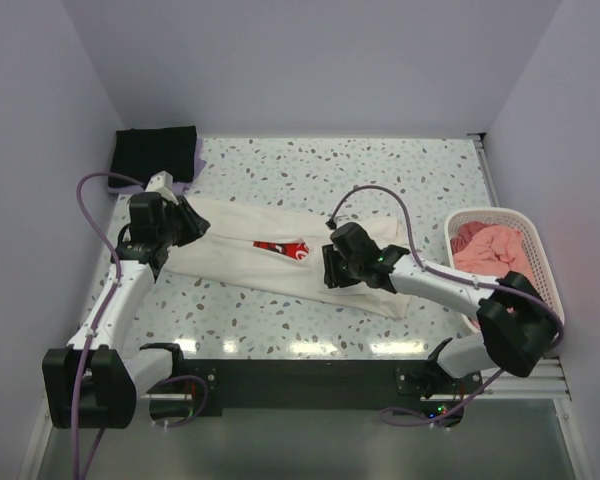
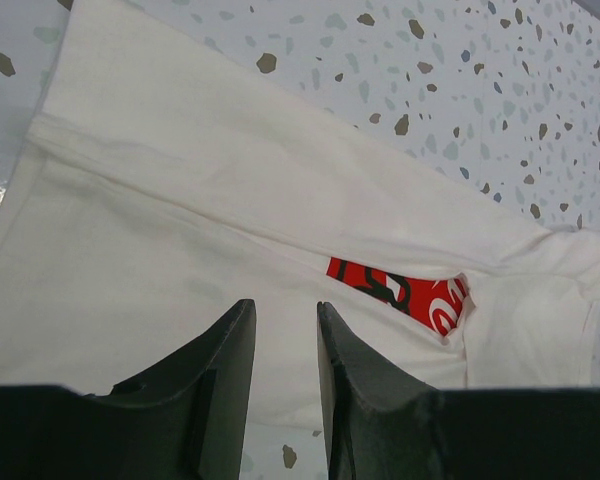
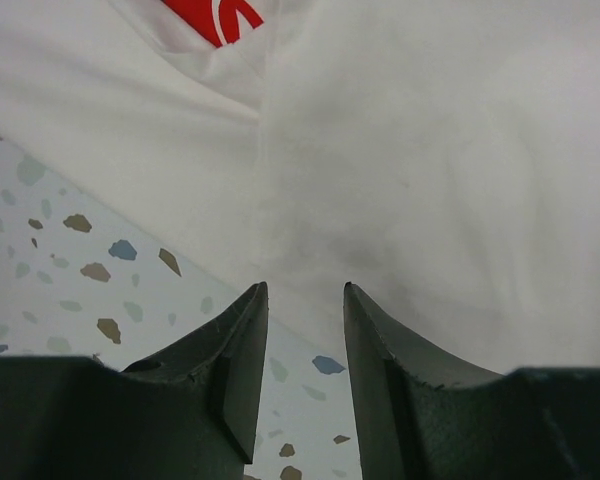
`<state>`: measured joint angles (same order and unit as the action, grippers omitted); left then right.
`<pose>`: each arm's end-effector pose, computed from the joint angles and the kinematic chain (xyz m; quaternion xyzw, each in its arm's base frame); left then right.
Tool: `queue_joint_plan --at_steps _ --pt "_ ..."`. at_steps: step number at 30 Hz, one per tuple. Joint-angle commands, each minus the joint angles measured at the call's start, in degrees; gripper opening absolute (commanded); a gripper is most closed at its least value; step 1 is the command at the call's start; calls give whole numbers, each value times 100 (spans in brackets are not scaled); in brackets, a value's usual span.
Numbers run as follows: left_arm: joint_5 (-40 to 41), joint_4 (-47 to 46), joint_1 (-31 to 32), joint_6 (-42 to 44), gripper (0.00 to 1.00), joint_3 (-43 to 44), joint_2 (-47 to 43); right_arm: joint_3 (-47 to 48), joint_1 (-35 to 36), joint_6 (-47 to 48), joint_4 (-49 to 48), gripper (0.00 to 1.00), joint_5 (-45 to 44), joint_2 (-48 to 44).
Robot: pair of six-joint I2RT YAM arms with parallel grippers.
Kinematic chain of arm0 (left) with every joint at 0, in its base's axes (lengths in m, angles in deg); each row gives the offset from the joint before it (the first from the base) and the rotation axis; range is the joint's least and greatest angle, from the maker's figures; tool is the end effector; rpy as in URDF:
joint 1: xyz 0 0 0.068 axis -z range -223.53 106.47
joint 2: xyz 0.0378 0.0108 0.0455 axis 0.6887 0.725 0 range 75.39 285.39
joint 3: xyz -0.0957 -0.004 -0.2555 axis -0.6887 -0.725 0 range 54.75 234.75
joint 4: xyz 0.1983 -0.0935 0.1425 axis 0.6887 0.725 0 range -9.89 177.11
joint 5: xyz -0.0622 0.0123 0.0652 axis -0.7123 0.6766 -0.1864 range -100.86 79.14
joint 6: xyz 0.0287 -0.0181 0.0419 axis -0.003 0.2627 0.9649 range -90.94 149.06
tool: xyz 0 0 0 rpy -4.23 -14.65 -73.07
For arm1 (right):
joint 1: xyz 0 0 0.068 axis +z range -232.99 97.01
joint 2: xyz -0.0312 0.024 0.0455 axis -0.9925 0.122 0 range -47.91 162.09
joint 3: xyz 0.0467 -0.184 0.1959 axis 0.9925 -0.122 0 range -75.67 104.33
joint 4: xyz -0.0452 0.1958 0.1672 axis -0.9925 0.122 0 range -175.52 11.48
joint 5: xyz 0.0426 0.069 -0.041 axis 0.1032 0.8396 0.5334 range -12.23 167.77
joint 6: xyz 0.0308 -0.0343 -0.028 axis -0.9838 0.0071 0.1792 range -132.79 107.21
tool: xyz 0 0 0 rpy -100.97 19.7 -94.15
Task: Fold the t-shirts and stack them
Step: Fold the tshirt
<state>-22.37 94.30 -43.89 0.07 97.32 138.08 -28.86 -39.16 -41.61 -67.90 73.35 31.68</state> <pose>0.2395 -0.0057 0.2587 -0.1776 0.8629 -0.2008 0.4283 0.2042 0.1922 0.2066 -0.1099 0.9338 0.1712 0.2942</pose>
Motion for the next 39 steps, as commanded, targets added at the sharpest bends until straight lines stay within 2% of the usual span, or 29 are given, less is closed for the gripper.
queue_joint_plan --at_steps 1,9,16,23,26,30,33,39 --pt "-106 -251 -17 -63 36 -20 14 311 309 70 -163 40 -207 407" --pt "-80 -198 -8 -10 36 -11 -21 628 723 -168 -189 40 -629 1137" --pt "-97 -215 -8 -10 36 -20 6 681 758 -265 -163 39 -937 1322" --pt "-97 -216 -8 -10 36 -29 23 724 785 -282 -234 37 -876 1392" --pt "-97 -215 -8 -10 36 -29 23 742 802 -326 -190 31 -920 1410" --pt "-88 -198 -8 -19 35 -29 15 777 793 -379 -111 13 -973 1296" --pt "-80 -198 -17 -10 35 -38 14 856 793 -379 4 5 -999 1182" --pt "-80 -198 -8 -10 35 -38 15 1006 793 -379 74 2 -797 1023"
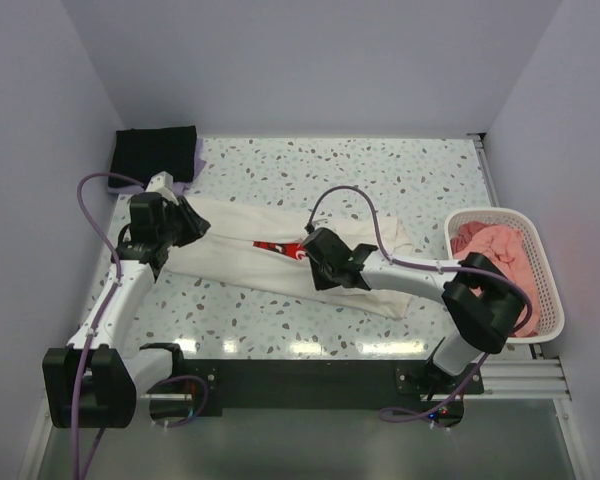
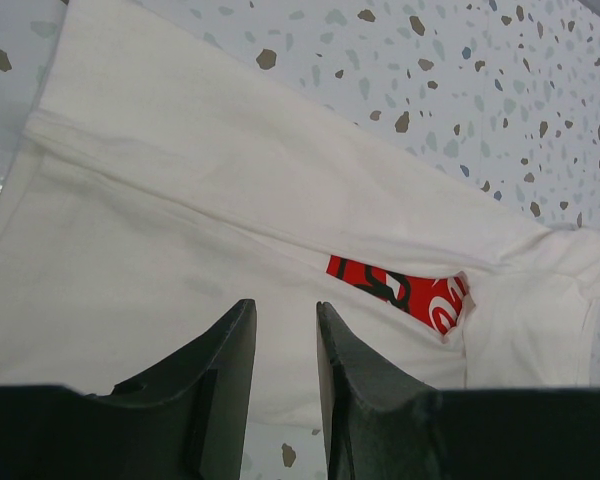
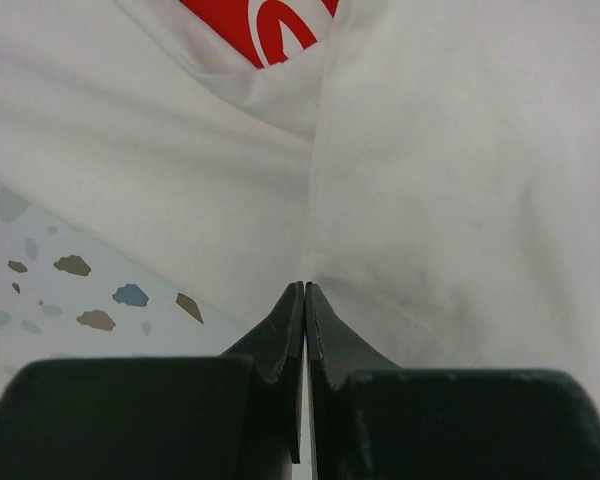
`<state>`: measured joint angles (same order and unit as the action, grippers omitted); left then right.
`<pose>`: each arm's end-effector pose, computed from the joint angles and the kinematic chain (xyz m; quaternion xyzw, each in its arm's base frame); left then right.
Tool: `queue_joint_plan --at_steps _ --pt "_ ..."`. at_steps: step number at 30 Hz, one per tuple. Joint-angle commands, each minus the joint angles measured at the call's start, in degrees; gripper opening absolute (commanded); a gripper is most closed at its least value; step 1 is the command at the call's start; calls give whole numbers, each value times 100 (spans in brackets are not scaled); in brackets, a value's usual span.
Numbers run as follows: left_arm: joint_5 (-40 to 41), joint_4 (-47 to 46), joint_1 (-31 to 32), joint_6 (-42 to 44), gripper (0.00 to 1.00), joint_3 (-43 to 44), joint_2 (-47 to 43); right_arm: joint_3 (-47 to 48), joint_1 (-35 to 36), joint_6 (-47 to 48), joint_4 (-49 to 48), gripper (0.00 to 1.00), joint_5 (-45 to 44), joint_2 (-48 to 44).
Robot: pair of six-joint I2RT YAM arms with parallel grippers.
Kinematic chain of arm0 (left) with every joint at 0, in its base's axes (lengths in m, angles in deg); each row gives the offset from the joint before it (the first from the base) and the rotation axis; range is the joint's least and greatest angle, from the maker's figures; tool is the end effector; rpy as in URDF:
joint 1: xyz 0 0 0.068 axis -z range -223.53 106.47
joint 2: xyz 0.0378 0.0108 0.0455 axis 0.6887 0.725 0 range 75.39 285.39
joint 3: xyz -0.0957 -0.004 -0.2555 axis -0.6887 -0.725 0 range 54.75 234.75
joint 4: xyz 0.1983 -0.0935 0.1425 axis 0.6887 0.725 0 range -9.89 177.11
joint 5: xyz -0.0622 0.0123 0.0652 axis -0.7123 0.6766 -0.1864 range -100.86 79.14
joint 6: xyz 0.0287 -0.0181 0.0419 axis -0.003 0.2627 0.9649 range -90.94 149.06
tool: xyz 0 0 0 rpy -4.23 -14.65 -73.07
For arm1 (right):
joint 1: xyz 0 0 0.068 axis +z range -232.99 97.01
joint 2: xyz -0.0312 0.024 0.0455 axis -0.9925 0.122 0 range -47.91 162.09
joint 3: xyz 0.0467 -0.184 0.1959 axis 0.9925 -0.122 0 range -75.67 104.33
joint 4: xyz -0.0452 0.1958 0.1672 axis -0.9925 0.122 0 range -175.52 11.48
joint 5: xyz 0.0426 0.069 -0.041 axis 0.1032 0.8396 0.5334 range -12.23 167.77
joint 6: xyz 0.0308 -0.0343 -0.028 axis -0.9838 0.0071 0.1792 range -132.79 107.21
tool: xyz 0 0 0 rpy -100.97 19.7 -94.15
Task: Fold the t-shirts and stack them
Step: Fold the tshirt
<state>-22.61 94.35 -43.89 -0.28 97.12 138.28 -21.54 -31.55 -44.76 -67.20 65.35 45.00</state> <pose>0.2396 -0.0059 0.2567 -0.1801 0.8641 -0.2031 0.4238 0.2060 0.2462 0.1791 -0.1311 0.9449 0.1098 0.2792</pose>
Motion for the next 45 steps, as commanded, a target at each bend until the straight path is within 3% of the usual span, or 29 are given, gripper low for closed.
queue_joint_plan --at_steps 1,7,12,27,36,39,45 --pt "-56 -211 -17 25 35 -18 -14 308 33 -64 4 2 21 -317" --pt "-56 -202 -8 34 35 -27 -31 450 33 -73 320 8 -128 -106" --pt "-91 -237 -17 8 35 -27 -5 335 50 -99 251 24 -58 34" --pt "-91 -229 -8 25 35 -45 -23 423 138 -152 268 26 -251 448" --pt "-91 -237 -8 16 35 -53 -14 432 173 -187 356 22 -462 553" --pt "-91 -237 -8 16 35 -53 -23 467 173 -205 443 8 -541 527" --pt "-82 -229 -17 25 35 -62 -40 598 173 -152 540 0 -498 290"
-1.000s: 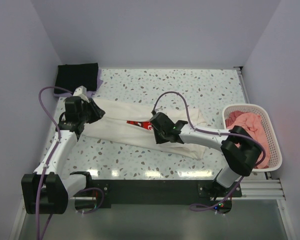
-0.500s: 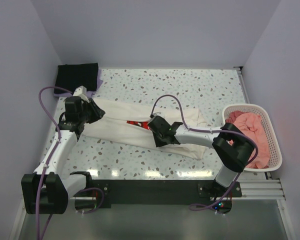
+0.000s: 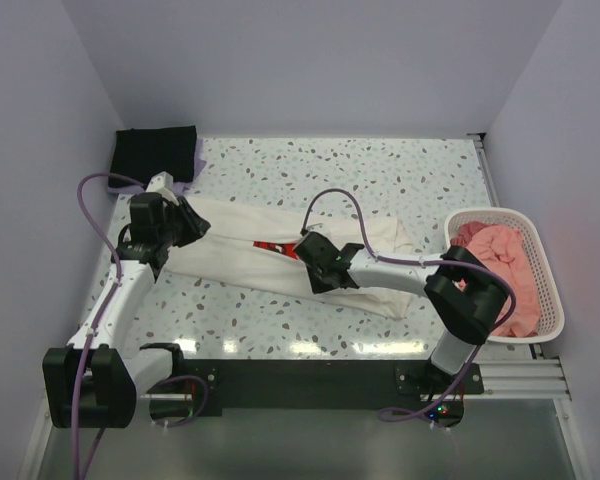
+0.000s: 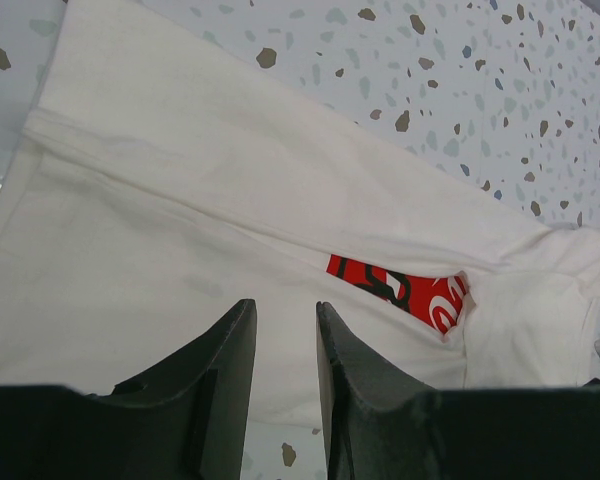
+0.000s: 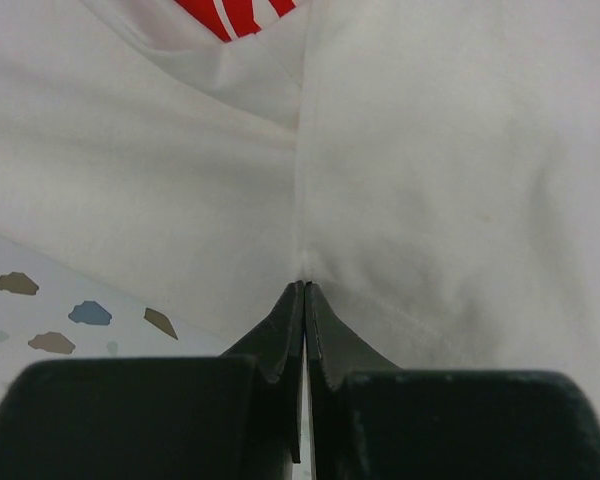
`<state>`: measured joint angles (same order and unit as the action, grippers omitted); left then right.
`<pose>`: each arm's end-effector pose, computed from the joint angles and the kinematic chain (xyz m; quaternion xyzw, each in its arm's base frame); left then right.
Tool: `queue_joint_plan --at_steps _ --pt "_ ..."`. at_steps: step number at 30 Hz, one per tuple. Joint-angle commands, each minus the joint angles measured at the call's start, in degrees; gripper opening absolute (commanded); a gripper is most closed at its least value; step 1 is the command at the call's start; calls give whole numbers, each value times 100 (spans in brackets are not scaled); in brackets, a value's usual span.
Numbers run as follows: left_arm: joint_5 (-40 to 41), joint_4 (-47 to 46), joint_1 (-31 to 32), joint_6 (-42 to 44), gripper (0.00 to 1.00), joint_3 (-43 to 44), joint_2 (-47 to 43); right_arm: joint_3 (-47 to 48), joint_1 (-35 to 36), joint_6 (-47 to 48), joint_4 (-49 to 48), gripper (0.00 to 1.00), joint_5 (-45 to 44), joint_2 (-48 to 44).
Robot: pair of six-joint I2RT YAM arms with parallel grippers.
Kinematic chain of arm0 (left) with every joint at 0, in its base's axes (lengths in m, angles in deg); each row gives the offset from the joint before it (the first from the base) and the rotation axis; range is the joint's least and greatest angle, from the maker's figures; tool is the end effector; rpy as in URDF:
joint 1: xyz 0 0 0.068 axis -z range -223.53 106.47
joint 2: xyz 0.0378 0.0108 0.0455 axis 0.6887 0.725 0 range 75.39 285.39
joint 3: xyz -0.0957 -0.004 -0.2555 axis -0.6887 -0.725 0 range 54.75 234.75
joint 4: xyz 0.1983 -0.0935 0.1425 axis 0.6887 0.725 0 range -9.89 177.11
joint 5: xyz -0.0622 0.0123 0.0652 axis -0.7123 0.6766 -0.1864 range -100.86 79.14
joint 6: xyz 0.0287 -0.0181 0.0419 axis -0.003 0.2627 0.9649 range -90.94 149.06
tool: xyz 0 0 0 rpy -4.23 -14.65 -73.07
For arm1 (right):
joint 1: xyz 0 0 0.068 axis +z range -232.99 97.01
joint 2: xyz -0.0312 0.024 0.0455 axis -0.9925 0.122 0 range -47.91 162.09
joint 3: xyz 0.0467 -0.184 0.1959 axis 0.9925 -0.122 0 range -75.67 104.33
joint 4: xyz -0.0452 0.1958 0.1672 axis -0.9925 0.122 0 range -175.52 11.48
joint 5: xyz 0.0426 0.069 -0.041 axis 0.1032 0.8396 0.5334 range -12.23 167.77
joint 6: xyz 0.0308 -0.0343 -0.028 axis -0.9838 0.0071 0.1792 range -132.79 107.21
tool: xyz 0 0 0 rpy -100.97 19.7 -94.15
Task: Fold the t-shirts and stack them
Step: Fold the tshirt
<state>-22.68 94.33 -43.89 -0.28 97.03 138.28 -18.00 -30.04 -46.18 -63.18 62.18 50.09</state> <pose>0.2395 -0.0059 0.2562 -0.1799 0.8644 -0.2035 0.4231 0.2076 0.2592 0.1659 -0.1320 0.9542 0.0640 0.2609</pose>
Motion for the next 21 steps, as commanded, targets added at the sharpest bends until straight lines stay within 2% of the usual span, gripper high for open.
queue_joint_plan --at_steps 1,11,18,21 --pt "-75 -218 -8 25 35 -45 -40 271 23 7 156 0 -120 -254" --pt "-75 -209 -8 16 35 -45 -40 464 23 -27 86 0 346 -255" --pt "-84 -218 -8 25 35 -53 -32 640 14 -45 112 0 312 -140" --pt "-76 -200 -8 25 35 -53 -49 579 14 -36 208 6 128 -184"
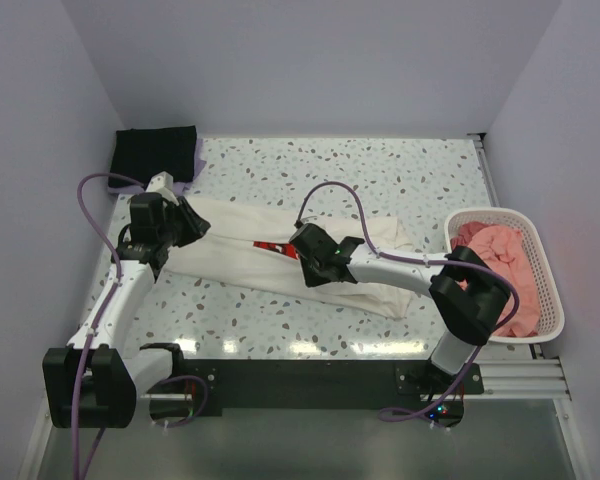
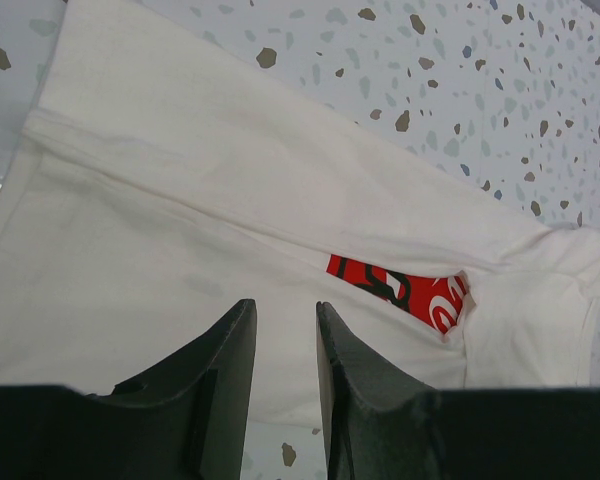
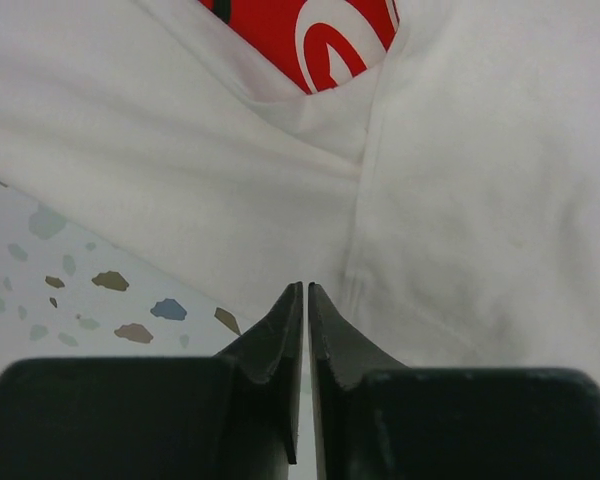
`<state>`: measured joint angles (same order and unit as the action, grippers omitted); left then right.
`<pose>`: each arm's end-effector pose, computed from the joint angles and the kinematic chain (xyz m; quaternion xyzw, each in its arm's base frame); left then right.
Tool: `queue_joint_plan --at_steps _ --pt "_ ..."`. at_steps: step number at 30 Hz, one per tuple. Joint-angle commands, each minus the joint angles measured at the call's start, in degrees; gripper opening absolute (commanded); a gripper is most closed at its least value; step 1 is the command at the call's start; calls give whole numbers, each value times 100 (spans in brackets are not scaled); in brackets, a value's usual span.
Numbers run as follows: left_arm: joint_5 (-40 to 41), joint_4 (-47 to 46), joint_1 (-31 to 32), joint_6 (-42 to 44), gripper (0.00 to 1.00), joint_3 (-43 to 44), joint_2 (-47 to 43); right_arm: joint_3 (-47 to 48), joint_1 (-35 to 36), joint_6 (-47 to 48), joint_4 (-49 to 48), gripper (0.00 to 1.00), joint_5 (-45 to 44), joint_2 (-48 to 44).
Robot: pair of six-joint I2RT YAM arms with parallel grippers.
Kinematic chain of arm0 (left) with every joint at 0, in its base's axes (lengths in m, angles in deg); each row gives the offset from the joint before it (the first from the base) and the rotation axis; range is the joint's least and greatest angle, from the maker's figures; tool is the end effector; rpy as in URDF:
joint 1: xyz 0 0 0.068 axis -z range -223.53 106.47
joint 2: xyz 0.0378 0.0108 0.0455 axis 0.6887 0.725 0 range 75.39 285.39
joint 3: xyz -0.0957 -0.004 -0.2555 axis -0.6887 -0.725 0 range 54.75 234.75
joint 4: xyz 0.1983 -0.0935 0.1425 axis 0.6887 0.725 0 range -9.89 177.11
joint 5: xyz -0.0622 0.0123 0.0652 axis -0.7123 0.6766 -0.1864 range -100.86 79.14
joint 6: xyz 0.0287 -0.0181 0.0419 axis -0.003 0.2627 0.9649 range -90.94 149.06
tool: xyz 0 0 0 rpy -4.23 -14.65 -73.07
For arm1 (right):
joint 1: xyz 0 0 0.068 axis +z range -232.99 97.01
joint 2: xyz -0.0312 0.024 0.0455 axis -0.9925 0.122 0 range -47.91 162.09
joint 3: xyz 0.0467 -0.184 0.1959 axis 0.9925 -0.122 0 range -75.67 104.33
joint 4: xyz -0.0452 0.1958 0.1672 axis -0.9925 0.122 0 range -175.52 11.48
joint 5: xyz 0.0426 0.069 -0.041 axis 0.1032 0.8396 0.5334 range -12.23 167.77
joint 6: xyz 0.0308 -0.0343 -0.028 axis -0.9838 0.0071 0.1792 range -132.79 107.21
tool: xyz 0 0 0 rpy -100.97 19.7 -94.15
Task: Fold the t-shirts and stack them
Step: Fold the tshirt
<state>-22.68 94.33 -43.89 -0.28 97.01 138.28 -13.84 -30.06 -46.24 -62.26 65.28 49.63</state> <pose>0.2395 -0.0059 0.2561 -0.1799 0.8645 -0.2035 0.4229 0.2138 0.2703 0.1877 -0.1334 0.9490 0.1055 0.2656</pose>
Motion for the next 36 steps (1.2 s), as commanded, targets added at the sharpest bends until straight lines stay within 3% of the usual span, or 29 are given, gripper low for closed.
queue_joint_plan --at_steps 1,9,13,22,32,36 --pt "-75 -209 -8 25 35 -60 -58 129 16 -30 134 13 -244 -147" --pt "-128 -262 -8 -10 35 -69 -14 -74 34 -12 55 33 -307 37" --pt "-119 -262 -8 -10 35 -60 -14 -83 42 5 117 34 -456 134" --pt "-111 -244 -8 -1 35 -69 -23 -232 42 -47 82 27 -605 275" --pt "-111 -262 -8 -10 35 -60 4 -241 42 -56 161 0 -579 20" --pt "-102 -253 -8 -1 35 -69 4 -136 51 -12 222 0 -404 -94"
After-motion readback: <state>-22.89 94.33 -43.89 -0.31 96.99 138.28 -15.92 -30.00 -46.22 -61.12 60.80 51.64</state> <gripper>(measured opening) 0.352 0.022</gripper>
